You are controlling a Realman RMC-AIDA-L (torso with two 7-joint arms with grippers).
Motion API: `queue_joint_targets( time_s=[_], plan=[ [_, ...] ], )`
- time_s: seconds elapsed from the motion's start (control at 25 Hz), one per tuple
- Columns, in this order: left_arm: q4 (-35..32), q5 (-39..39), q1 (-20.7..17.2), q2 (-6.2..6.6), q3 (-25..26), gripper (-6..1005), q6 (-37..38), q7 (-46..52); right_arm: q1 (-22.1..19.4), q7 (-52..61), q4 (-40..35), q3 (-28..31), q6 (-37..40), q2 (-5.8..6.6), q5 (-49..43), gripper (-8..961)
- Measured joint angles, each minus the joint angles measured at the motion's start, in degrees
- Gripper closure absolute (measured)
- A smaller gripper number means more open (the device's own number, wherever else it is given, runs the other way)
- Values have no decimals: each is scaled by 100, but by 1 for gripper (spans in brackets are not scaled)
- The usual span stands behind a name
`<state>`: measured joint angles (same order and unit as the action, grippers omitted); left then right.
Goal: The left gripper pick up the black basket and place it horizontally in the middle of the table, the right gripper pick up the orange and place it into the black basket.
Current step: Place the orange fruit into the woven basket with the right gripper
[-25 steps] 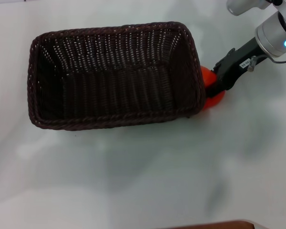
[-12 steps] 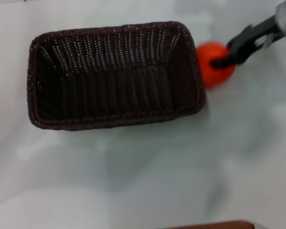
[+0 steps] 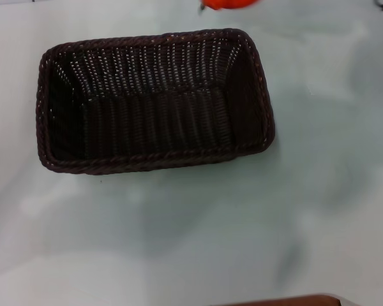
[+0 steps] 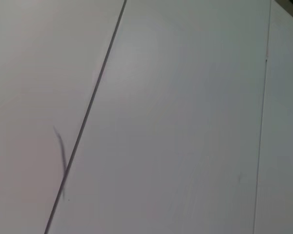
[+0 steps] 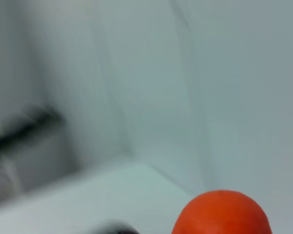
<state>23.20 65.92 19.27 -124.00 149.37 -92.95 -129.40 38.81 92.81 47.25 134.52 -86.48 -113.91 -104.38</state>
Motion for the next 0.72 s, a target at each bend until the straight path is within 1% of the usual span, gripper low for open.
queue_joint_targets(
  time_s=[0.08, 0.16, 0.28, 0.4, 0.56, 0.72],
  plan=[
    [-3, -5, 0, -1, 8, 471, -2, 1, 32, -548, -248, -94, -305, -142, 490, 586],
    [-18, -13, -2, -1, 11, 472, -3, 2, 106, -847, -394, -277, -361, -277, 593, 619],
    [-53, -16, -2, -2, 13, 472, -8, 3, 252, -1054, -598, -655, -280, -419, 542, 622],
    [-72, -17, -5, -2, 13, 473, -11, 3, 338, -1078, -780, -817, -154, -486, 541, 626],
    [-75, -18, -14, -6, 13, 473, -13, 3, 357, -1114, -880, -890, -76, -505, 594, 630],
    [-81, -18, -19, -11, 8, 474, -13, 3, 266, -1218, -897, -872, -105, -513, 846, 453]
  ],
)
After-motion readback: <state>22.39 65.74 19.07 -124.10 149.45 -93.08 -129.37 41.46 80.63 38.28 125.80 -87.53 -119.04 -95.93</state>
